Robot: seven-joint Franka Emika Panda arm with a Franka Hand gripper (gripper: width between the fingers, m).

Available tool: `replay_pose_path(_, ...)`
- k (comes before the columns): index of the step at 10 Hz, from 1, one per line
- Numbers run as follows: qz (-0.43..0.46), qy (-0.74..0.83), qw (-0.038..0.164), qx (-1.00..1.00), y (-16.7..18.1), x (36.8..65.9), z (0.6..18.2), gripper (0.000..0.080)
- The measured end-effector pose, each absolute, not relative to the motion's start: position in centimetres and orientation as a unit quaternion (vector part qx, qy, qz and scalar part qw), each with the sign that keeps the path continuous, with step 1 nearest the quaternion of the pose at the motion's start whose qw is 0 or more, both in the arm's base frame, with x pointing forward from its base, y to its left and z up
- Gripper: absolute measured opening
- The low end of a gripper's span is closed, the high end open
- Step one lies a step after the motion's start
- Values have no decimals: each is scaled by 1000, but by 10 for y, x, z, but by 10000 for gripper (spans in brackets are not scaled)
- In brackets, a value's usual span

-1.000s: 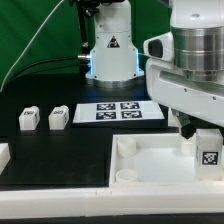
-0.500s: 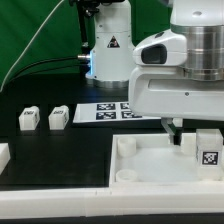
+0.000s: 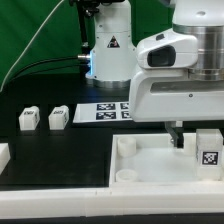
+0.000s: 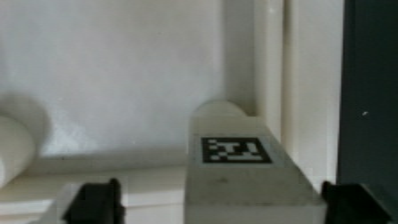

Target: Assemble one leg

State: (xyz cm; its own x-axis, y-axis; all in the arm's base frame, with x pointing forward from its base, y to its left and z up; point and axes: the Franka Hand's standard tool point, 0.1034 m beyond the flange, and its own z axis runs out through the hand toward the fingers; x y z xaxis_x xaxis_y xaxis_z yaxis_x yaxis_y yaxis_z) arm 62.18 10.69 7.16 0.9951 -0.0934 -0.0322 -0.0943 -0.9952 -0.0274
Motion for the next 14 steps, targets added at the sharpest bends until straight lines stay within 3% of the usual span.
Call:
replay_pose_path(2,16,47,14,-999,107,622,72,480)
replay_pose_path(3,16,47,14,-999,107,622,71,290)
replay_pose_path(7,17,95,14,-995,107,621,71,291)
replay_pose_path(14,25,487,14,-873,119,619,70,294)
